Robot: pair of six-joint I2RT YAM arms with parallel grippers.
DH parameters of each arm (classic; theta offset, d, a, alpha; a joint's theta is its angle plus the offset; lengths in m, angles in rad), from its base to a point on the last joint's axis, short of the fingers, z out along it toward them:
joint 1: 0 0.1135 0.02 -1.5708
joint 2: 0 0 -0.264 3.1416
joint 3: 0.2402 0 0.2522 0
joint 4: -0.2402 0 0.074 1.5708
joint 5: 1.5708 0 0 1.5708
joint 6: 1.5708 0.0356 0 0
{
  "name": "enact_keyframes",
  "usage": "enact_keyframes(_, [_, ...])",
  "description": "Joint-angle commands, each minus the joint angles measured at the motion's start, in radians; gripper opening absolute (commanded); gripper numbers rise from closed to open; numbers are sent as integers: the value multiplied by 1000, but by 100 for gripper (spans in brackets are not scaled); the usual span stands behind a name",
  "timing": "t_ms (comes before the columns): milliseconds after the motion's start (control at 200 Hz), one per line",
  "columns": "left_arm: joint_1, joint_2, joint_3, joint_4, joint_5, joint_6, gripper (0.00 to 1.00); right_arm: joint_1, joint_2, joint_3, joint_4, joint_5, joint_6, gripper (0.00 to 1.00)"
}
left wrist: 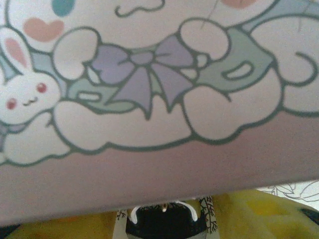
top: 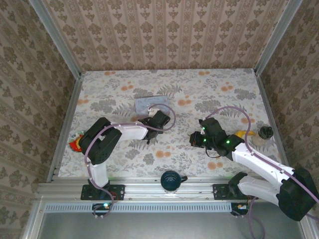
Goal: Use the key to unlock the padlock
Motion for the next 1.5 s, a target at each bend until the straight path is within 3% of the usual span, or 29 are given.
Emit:
enact_keyframes(0, [-1,13,14,41,-45,36,54,-5,3,24,9,-5,-13,0])
enact_keyframes(855, [9,83,53,88,-96,67,50,-4,-25,-3,16,13,-10,0])
enact_keyframes(1230, [17,102,90,54,-75,82,35,-6,-29,-13,18,14,-13,0])
enact_keyframes(1495, [23,64,111,-43,49,16,24,-6,-43,-86,106,-9,-4,0])
